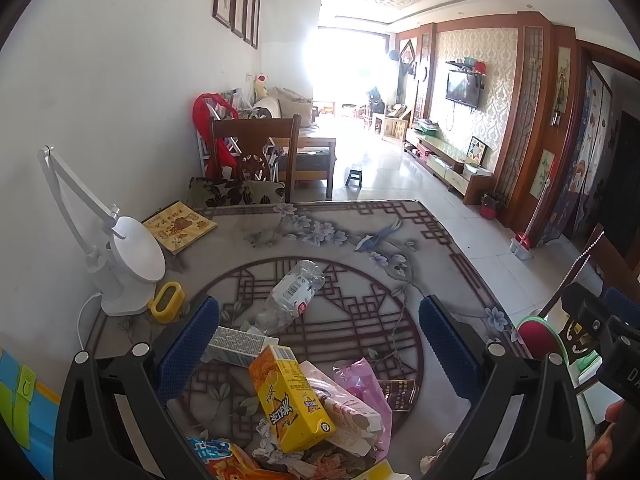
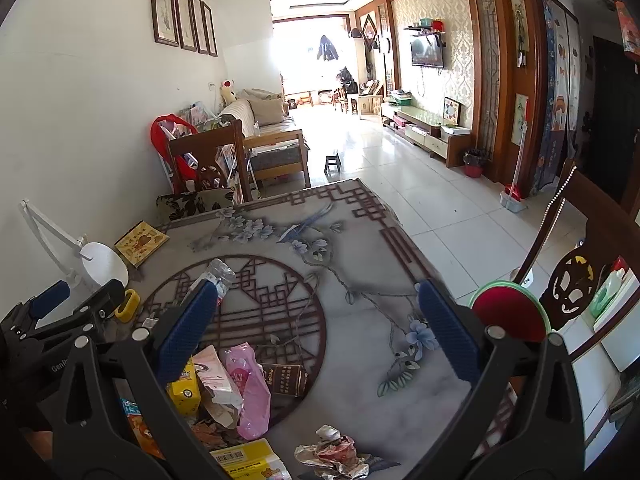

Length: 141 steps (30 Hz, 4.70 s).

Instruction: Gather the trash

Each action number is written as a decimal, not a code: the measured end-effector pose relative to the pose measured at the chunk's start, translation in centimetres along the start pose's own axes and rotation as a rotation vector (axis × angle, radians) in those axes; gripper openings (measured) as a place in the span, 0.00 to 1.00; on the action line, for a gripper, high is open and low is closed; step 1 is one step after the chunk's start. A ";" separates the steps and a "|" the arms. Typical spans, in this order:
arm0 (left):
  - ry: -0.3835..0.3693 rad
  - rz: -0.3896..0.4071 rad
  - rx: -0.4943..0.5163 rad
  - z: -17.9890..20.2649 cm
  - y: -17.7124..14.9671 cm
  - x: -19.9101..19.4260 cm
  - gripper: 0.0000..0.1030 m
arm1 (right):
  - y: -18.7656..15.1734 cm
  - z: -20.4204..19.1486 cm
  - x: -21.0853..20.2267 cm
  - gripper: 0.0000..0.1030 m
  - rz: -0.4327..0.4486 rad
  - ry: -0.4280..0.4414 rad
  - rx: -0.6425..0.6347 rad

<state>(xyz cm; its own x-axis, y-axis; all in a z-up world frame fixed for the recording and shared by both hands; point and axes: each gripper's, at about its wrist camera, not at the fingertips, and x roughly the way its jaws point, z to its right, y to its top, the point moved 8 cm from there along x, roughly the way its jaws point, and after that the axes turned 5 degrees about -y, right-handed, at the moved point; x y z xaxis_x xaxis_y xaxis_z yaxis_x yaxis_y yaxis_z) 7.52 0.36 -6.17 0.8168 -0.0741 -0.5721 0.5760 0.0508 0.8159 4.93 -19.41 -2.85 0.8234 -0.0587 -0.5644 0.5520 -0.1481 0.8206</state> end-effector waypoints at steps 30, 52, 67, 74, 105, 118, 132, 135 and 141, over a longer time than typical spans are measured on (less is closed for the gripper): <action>-0.001 -0.014 -0.008 0.3 -0.3 0.7 0.93 | -0.1 -0.6 1.1 0.96 -0.025 -0.005 -0.029; 0.022 -0.025 -0.034 -0.9 0.0 1.7 0.93 | 0.3 -1.2 1.5 0.96 -0.025 -0.015 -0.056; 0.027 -0.029 -0.044 -1.6 0.4 1.6 0.93 | 0.6 -1.7 1.8 0.96 -0.029 -0.013 -0.063; 0.026 -0.030 -0.044 -1.6 0.4 1.7 0.93 | 0.6 -1.9 1.9 0.96 -0.026 -0.015 -0.062; 0.030 -0.030 -0.047 -2.1 0.6 1.7 0.93 | 0.3 -2.6 1.9 0.96 -0.030 -0.009 -0.075; 0.031 -0.031 -0.046 -2.3 0.6 1.8 0.93 | 0.0 -2.6 2.0 0.96 -0.042 -0.003 -0.073; 0.035 -0.030 -0.034 -2.9 0.3 1.8 0.93 | -0.3 -2.5 2.2 0.96 -0.052 -0.002 -0.073; 0.042 -0.039 -0.044 -4.7 -0.4 2.2 0.93 | -1.5 -2.9 3.3 0.96 -0.105 0.019 -0.100; 0.102 -0.120 -0.086 -9.4 -2.7 3.4 0.93 | -9.3 -6.4 7.7 0.96 -0.334 0.161 -0.217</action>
<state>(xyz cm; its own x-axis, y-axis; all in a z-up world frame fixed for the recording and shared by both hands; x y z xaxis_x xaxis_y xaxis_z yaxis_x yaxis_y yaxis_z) 9.01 9.36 -11.14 0.7385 0.0165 -0.6740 0.6665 0.1331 0.7335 6.97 -12.20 -14.21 0.5956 0.1149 -0.7950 0.7923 0.0793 0.6050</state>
